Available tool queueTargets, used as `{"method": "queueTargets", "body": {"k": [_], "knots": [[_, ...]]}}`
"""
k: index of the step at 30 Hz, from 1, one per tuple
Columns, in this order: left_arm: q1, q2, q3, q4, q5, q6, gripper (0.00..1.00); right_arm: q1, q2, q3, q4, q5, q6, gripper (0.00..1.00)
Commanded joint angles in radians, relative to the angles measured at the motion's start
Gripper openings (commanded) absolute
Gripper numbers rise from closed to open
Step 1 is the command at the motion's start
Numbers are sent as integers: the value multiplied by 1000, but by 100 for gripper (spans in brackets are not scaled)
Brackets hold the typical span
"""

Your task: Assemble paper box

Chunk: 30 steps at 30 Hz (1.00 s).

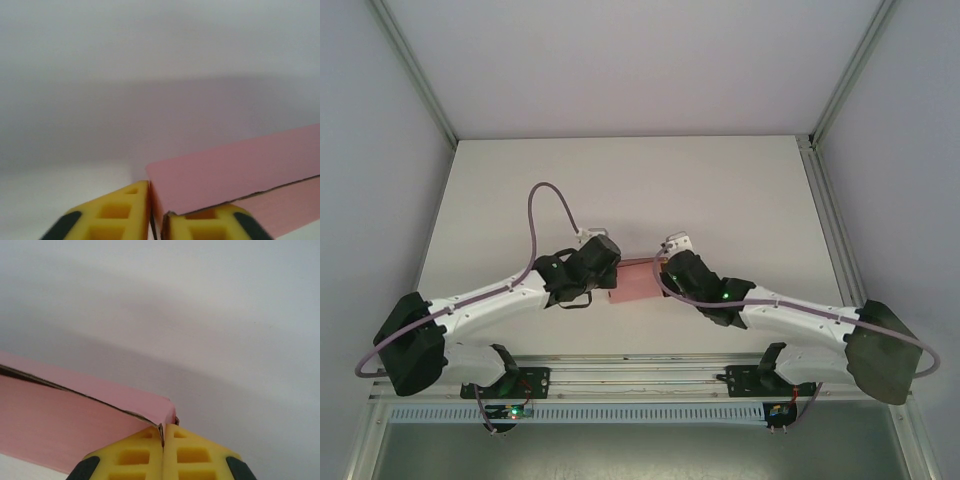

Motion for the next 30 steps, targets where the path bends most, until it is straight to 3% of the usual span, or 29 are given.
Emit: {"method": "queueTargets", "body": {"k": [1,3,7,9,10,14,19,24,30], "knots": [[-42,3,-30,-67,193,2,26,30,-18,-56,-1,-37,13,0],[-42,-29,-17,-83,199,-1,32,37,-34,-72,8,-20,15,0],[-41,-90,-8,-98,201,-23,76,55,-48,-99,31,0,19,0],[-41,-117,-9,-95,195,-60,88,55,-45,-104,32,2,20,0],[-40,-128,-6,-95,187,-78,98,57,-42,-105,33,-2,18,0],[-24,-201,-38,-29,143,-149,100,66,-41,-121,54,7,9,0],[94,-302,-154,-8,146,-423,100,79,-56,-138,68,10,9,0],[196,-410,-380,311,268,-613,100,84,-56,-149,82,11,9,0],[198,-326,-358,364,358,-589,100,89,-50,-149,81,12,9,0]]}}
